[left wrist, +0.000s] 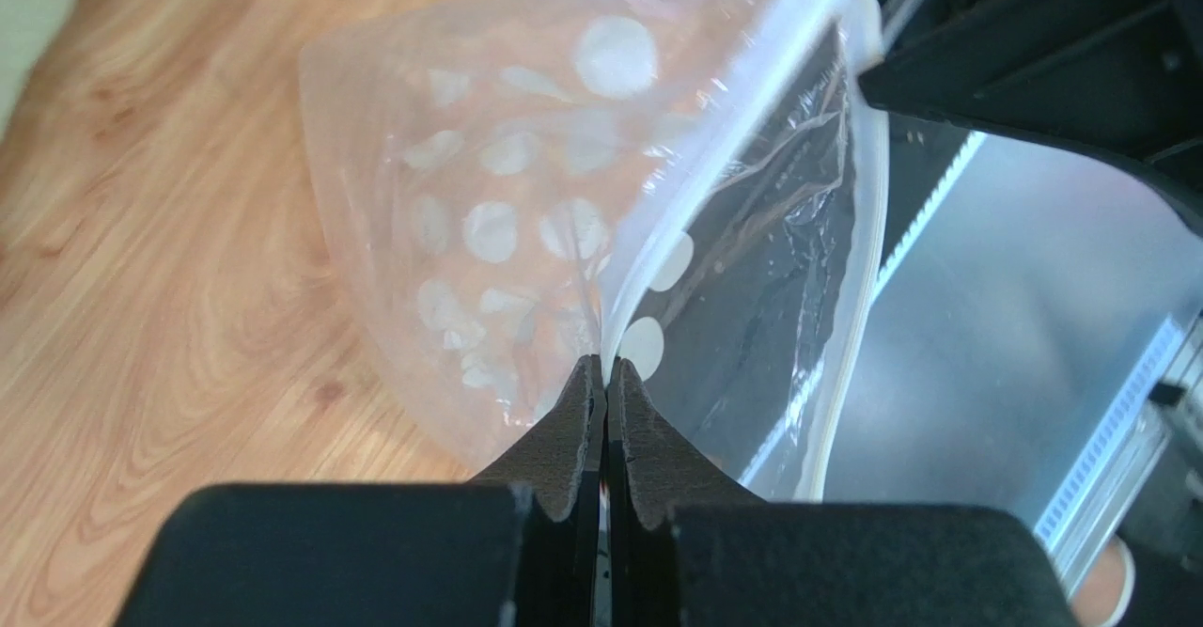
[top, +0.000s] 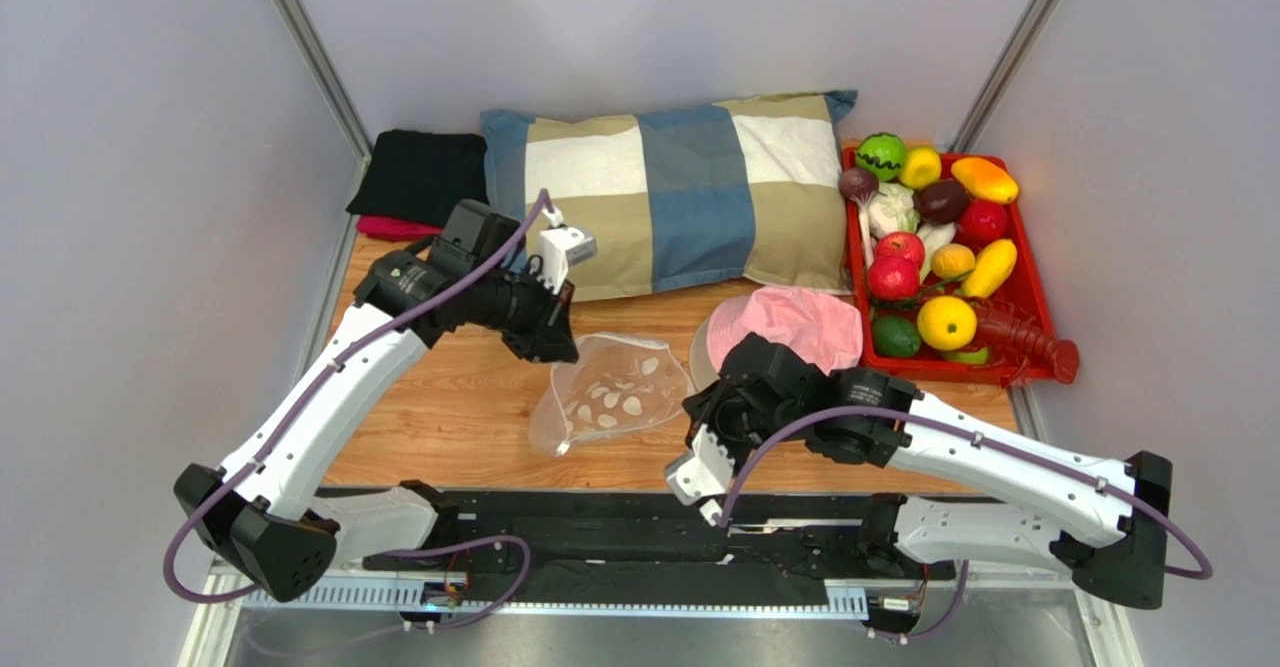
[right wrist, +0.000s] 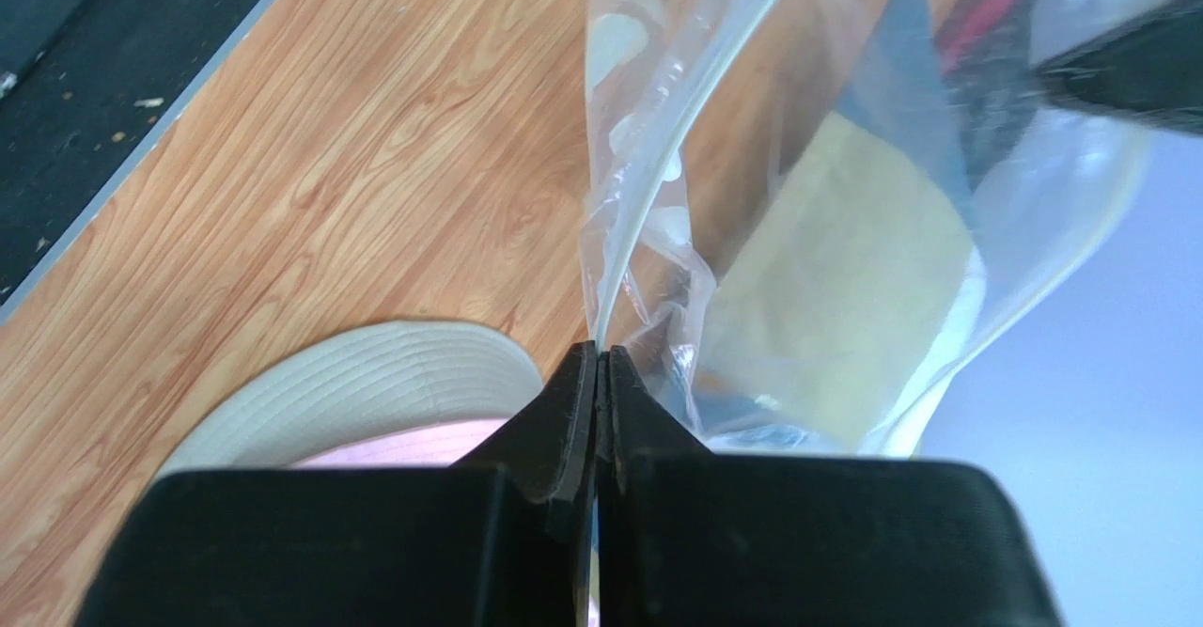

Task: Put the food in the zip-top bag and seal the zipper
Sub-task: Open the zipper of the food storage bag.

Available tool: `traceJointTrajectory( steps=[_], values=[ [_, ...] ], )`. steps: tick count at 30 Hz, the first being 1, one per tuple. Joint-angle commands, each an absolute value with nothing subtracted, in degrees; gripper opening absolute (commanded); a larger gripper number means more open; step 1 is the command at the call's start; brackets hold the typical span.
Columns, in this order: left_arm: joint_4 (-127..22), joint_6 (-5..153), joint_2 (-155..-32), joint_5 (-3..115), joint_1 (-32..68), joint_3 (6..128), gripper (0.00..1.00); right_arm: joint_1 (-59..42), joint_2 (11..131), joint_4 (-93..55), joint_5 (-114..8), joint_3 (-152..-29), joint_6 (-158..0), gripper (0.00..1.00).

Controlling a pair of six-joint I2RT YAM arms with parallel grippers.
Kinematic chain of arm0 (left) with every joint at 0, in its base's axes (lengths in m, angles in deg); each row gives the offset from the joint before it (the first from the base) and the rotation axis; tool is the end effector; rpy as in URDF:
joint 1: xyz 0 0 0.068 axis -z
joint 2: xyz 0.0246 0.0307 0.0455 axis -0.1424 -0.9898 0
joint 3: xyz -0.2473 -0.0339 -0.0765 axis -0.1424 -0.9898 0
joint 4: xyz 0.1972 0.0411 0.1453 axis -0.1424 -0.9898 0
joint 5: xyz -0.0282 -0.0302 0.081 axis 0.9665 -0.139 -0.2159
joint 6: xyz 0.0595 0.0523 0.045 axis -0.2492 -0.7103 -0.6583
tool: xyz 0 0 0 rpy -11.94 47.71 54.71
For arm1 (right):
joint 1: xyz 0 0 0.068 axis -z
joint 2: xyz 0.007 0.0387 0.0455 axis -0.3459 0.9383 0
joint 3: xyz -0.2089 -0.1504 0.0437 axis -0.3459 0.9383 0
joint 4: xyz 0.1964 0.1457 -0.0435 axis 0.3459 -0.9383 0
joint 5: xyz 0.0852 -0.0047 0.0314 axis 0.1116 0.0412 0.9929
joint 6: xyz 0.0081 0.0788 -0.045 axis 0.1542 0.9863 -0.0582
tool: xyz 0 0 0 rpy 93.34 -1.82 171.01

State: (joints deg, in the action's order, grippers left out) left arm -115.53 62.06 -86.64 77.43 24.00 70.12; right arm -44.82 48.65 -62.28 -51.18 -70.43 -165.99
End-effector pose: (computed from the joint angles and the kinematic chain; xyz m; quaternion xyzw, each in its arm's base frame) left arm 0.1784 -0.1603 0.3161 0.3351 0.8608 -0.3160 0.2167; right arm 0.0839 0.2121 0.2616 -0.8948 0.2489 0.0291 0.3696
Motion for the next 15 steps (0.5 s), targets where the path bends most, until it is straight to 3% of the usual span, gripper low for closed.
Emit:
traceJointTrajectory(
  steps=[1, 3, 5, 6, 8, 9, 15],
  values=[
    [-115.0, 65.7, -85.3, 78.7, 21.4, 72.4, 0.00, -44.0, 47.2, -60.2, -55.4, -67.9, -168.4, 0.00],
    [-114.1, 67.5, -85.6, 80.4, 21.4, 72.2, 0.00, -43.8, 47.8, -57.9, -56.5, -67.7, -166.1, 0.03],
    [-112.7, 69.3, -86.3, 82.4, 21.4, 71.9, 0.00, -43.9, 48.1, -54.7, -57.2, -68.3, -163.1, 0.17],
    [-112.4, 71.0, -87.1, 83.2, 21.4, 71.9, 0.00, -44.1, 48.3, -54.1, -56.4, -69.9, -160.2, 0.44],
    [-110.9, 72.7, -87.6, 82.9, 21.8, 72.2, 0.00, -44.8, 48.9, -53.9, -55.6, -72.3, -157.3, 0.70],
    [-110.3, 74.4, -88.1, 81.7, 22.1, 72.3, 0.00, -45.9, 49.2, -54.0, -55.1, -74.7, -154.1, 1.00],
    [-106.9, 77.3, -89.9, 78.2, 24.7, 74.1, 0.00, -48.3, 54.1, -54.3, -53.8, -83.0, -143.5, 1.00]
  ],
)
